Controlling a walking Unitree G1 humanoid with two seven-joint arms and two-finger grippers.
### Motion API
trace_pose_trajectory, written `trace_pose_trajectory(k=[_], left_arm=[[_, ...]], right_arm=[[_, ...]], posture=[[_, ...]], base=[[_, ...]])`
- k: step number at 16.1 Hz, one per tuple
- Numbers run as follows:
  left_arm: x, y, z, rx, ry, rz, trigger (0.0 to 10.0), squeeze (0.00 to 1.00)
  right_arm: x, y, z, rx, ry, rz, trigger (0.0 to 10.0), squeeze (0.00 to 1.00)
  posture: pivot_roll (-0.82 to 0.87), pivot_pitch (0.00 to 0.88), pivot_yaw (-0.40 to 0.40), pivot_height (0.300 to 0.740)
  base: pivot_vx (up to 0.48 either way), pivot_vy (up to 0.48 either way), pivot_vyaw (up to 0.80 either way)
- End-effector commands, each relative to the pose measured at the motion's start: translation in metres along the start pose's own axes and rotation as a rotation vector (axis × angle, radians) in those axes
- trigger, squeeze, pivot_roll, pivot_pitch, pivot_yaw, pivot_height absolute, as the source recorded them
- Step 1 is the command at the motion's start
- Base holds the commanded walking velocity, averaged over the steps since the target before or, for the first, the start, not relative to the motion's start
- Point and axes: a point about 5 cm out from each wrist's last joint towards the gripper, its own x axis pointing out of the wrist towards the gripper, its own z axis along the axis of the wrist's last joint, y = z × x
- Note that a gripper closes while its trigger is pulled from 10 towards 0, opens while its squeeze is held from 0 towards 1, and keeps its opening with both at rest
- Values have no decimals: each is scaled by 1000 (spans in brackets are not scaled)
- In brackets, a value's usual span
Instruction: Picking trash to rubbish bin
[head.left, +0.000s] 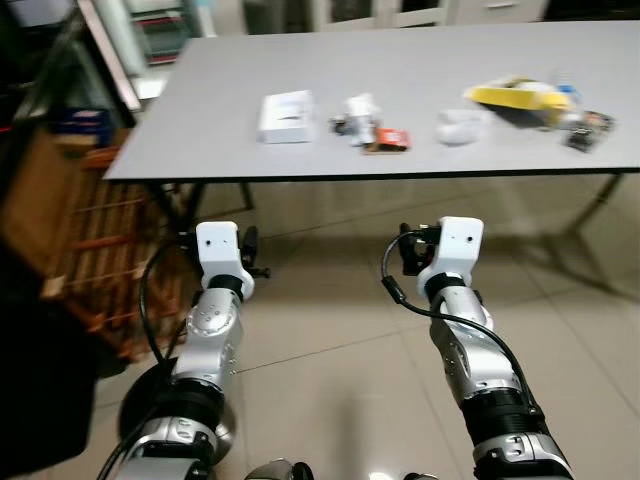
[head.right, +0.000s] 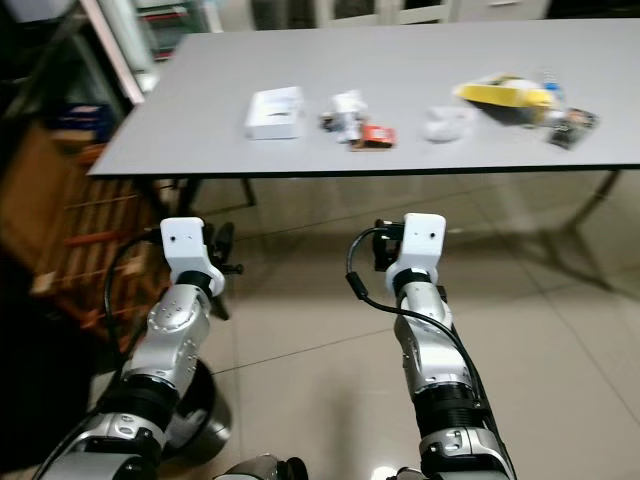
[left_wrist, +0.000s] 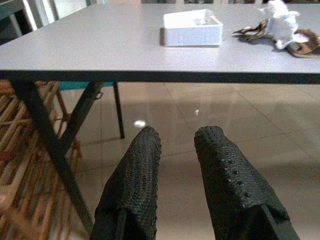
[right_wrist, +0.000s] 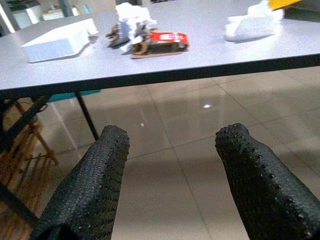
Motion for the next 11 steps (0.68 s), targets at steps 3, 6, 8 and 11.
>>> trace_pose_trajectory(k=[3, 6, 8, 11], left_arm=[[-2, -9, -5, 42, 28, -57, 10000, 0], [-3, -14, -5, 41, 20, -86, 10000, 0], [-4, -13, -3, 50, 6, -78, 10000, 0], [-1, -10, 0, 66, 6, -56, 10000, 0]], right_arm=[[-2, -5, -2, 6, 5, -23, 10000, 0], [-2, -5, -3, 9, 4, -29, 10000, 0], [-3, -5, -3, 11, 2, -30, 10000, 0], [-3, -5, -3, 12, 1, -29, 10000, 0]], posture=[[-12, 99, 107, 740], [-17, 99, 113, 740], [-20, 98, 114, 740], [-19, 105, 114, 740]], base=[[0, 0, 0], [0, 0, 0], [0, 0, 0], [96, 0, 0]])
